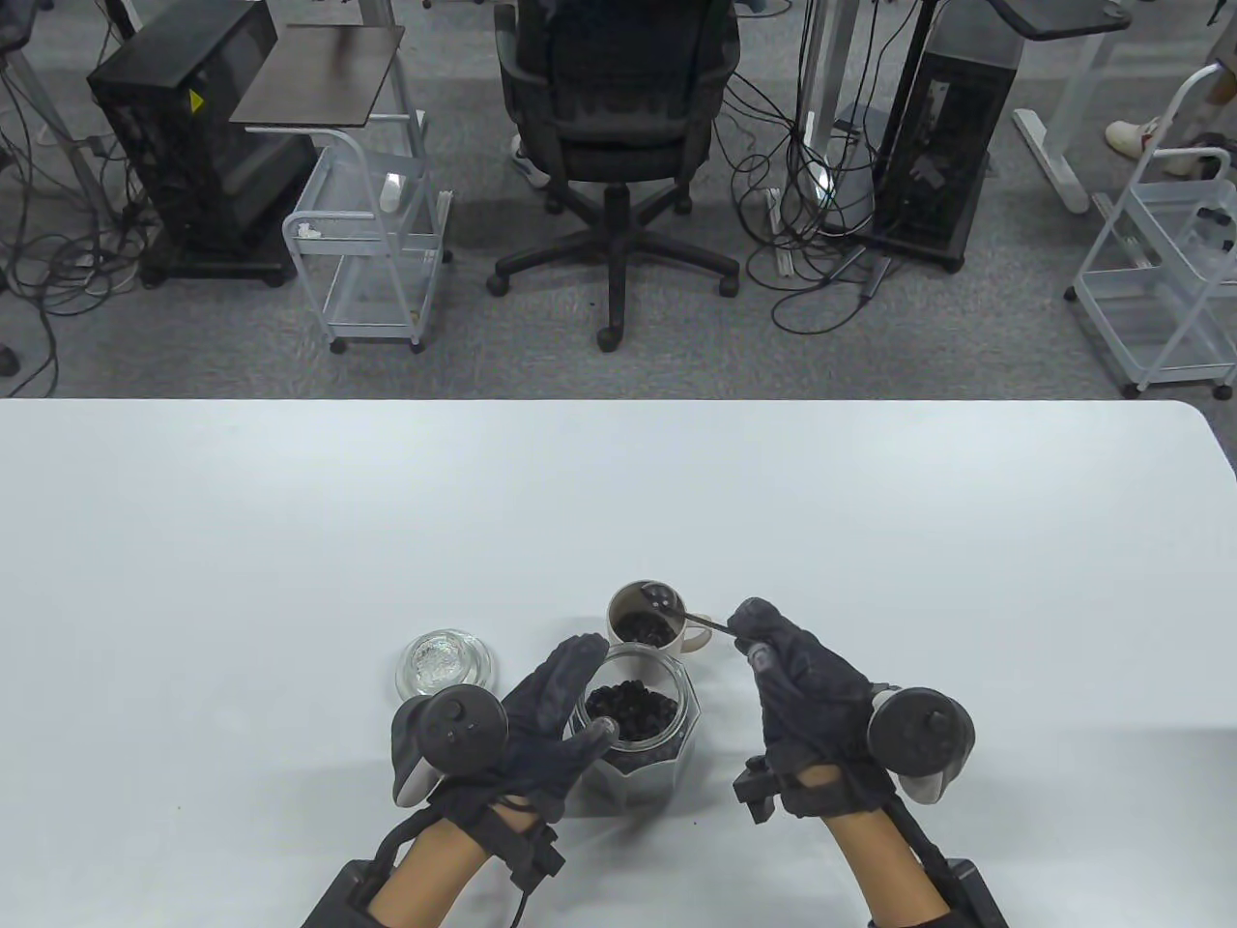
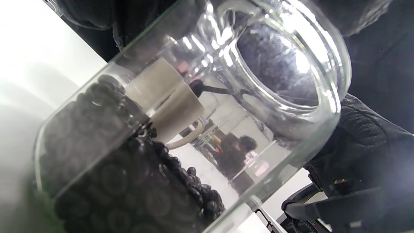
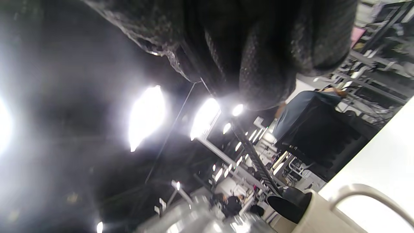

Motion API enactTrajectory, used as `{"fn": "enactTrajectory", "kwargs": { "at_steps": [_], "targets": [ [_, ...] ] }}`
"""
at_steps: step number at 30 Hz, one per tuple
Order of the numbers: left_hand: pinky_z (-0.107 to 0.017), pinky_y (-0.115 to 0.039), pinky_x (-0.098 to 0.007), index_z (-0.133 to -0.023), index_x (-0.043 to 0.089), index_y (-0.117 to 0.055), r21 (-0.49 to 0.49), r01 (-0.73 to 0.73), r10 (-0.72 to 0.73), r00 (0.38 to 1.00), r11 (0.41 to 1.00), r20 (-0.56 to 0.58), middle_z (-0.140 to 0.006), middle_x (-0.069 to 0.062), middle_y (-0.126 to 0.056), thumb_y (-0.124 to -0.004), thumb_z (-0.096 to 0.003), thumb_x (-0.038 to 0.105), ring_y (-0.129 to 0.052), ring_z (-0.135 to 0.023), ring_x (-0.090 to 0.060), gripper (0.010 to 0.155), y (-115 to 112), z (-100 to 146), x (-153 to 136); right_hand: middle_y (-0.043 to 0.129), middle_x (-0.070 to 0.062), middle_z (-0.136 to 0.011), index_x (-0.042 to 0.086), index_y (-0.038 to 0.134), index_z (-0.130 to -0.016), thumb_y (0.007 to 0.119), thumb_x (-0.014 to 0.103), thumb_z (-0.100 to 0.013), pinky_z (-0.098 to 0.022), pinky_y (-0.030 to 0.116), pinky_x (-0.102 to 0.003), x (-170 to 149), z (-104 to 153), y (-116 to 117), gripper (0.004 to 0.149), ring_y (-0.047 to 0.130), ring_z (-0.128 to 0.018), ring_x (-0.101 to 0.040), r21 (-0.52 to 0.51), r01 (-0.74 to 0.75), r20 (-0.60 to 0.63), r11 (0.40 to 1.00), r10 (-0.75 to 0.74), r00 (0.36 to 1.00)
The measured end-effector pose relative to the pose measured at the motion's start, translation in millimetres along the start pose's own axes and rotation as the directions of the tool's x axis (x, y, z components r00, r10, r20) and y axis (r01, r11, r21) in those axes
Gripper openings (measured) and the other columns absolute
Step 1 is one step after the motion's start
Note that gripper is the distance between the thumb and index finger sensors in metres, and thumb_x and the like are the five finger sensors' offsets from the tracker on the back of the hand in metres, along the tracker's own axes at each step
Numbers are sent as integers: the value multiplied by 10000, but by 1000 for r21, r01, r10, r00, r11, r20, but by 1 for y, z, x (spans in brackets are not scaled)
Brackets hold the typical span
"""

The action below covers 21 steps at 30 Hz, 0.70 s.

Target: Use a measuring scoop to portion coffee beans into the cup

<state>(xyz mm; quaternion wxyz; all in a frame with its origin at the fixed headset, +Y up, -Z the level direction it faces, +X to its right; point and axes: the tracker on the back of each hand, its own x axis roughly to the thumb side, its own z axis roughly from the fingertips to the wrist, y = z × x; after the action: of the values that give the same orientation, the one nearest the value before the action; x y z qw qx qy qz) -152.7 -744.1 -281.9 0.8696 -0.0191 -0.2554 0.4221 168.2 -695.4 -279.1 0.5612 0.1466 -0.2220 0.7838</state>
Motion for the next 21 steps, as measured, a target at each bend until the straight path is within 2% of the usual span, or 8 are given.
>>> {"fn": "enactTrajectory", "kwargs": {
  "at_steps": [4, 7, 12, 15, 17, 21],
  "targets": [
    [-684, -526, -679, -1139, 249, -369, -1, 0, 0, 1000, 1000, -2, -1178, -189, -455, -600, -470, 721, -661, -1010, -523, 851, 0, 0, 0, 823, -289, -826, 68, 740, -920, 727, 261, -520, -495, 748, -590, -7, 3, -10, 444, 920, -660, -526, -142, 182, -118, 973, -199, 973],
    [-681, -527, -680, -1139, 247, -371, 1, -1, 1, 1000, 1000, 0, -1176, -193, -460, -602, -469, 720, -665, -1006, -525, 852, 0, 0, 0, 826, -284, -816, 70, 733, -919, 718, 274, -527, -484, 754, -584, -13, 6, -17, 443, 926, -647, -516, -242, 292, -192, 925, -341, 920],
    [-681, -527, -680, -1138, 246, -373, 3, -1, 1, 1000, 1000, 0, -1175, -193, -462, -603, -468, 720, -665, -1007, -523, 852, 0, 0, 0, 830, -275, -799, 68, 723, -917, 703, 294, -538, -469, 759, -573, -23, 11, -24, 441, 935, -618, -502, -363, 445, -287, 819, -552, 783],
    [-682, -528, -680, -1137, 248, -373, 3, -3, 3, 1000, 1000, 0, -1175, -192, -461, -603, -468, 720, -666, -1007, -523, 851, 0, 0, 0, 833, -269, -793, 70, 720, -915, 697, 303, -544, -465, 761, -565, -26, 13, -27, 439, 938, -609, -491, -395, 489, -305, 778, -613, 729],
    [-683, -526, -680, -1138, 248, -371, 2, -2, 2, 1000, 1000, -1, -1176, -192, -459, -602, -469, 721, -665, -1008, -523, 851, 0, 0, 0, 835, -266, -787, 72, 722, -911, 693, 310, -547, -460, 761, -561, -26, 13, -28, 436, 940, -599, -486, -403, 502, -303, 765, -629, 716],
    [-684, -525, -680, -1139, 248, -368, 0, -4, 4, 1000, 1000, -2, -1177, -191, -458, -601, -469, 721, -662, -1009, -523, 853, 0, 0, 0, 878, -251, -718, 75, 763, -868, 697, 327, -538, -406, 779, -534, -22, 12, -31, 420, 964, -505, -454, -397, 498, -287, 771, -620, 730]
  ]
}}
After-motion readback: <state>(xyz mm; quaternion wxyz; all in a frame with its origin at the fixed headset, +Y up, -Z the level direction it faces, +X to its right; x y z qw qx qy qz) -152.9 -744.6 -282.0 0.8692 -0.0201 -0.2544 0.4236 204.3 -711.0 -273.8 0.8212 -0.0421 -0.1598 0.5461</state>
